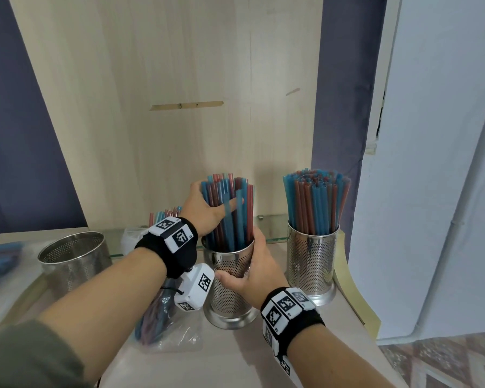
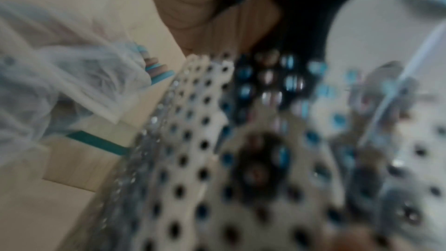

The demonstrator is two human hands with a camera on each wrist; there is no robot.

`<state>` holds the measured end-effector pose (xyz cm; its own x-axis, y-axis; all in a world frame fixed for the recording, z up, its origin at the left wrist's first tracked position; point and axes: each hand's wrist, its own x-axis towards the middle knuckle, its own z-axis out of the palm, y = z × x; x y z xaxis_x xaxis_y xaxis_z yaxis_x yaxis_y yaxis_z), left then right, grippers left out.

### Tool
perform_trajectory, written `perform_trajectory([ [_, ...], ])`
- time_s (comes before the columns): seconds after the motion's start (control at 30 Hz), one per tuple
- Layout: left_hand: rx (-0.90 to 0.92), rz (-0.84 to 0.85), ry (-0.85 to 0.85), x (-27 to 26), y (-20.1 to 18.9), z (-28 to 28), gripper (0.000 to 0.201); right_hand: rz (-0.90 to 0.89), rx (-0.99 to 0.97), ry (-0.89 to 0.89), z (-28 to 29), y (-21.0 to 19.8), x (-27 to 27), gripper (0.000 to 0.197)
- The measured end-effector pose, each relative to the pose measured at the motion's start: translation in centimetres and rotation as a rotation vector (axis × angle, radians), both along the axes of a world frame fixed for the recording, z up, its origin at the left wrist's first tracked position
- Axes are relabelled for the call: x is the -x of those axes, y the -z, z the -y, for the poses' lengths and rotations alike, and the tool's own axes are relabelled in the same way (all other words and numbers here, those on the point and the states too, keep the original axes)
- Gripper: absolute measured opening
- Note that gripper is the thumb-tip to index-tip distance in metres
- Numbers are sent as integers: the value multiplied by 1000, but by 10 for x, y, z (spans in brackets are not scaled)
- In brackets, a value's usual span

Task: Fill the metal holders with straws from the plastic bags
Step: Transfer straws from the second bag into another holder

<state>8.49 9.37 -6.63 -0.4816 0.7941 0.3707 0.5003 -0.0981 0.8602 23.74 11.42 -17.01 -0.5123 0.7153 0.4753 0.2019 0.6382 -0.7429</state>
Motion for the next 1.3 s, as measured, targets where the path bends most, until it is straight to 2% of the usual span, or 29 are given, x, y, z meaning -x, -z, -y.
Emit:
perform_trajectory([
  [0.1,-16,-29,-6,-3,3,5,83,-13,7,-14,-1,0,0,100],
  [0.23,-34,-18,7,0,6,15,99,-18,18,-13,-1,3,2,101],
  [0.43,15,101,56,14,-11,42,111,-26,29,-28,-1,1,2,103],
  [0.5,56,47,52,25,-23,53,101,-29,31,-30,0,1,2,105],
  [0.6,54,-89,-39,51,-40,67,70,-44,37,-47,1,0,1,100],
  [0.67,14,-95,-113,69,-46,71,52,-46,34,-50,1,-1,0,96],
  [0.73,43,-93,-193,82,-45,69,44,-45,27,-47,2,-1,0,94],
  [0.87,369,-312,-319,93,-24,66,48,-43,21,-41,1,0,1,96],
  [0.93,493,-414,-355,92,-10,65,42,-41,20,-41,1,1,1,97],
  [0.97,543,-480,-381,91,-4,64,47,-38,16,-40,1,1,2,98],
  [1.07,694,-648,-501,88,10,61,87,-29,9,-30,0,2,2,100],
  [1.17,783,-654,-641,83,20,58,118,-27,7,-27,-1,3,3,99],
  [1.23,806,-663,-673,76,25,58,126,-25,9,-24,-1,3,3,99],
  [1.3,829,-694,-652,75,29,54,125,-24,12,-25,-1,3,3,99],
])
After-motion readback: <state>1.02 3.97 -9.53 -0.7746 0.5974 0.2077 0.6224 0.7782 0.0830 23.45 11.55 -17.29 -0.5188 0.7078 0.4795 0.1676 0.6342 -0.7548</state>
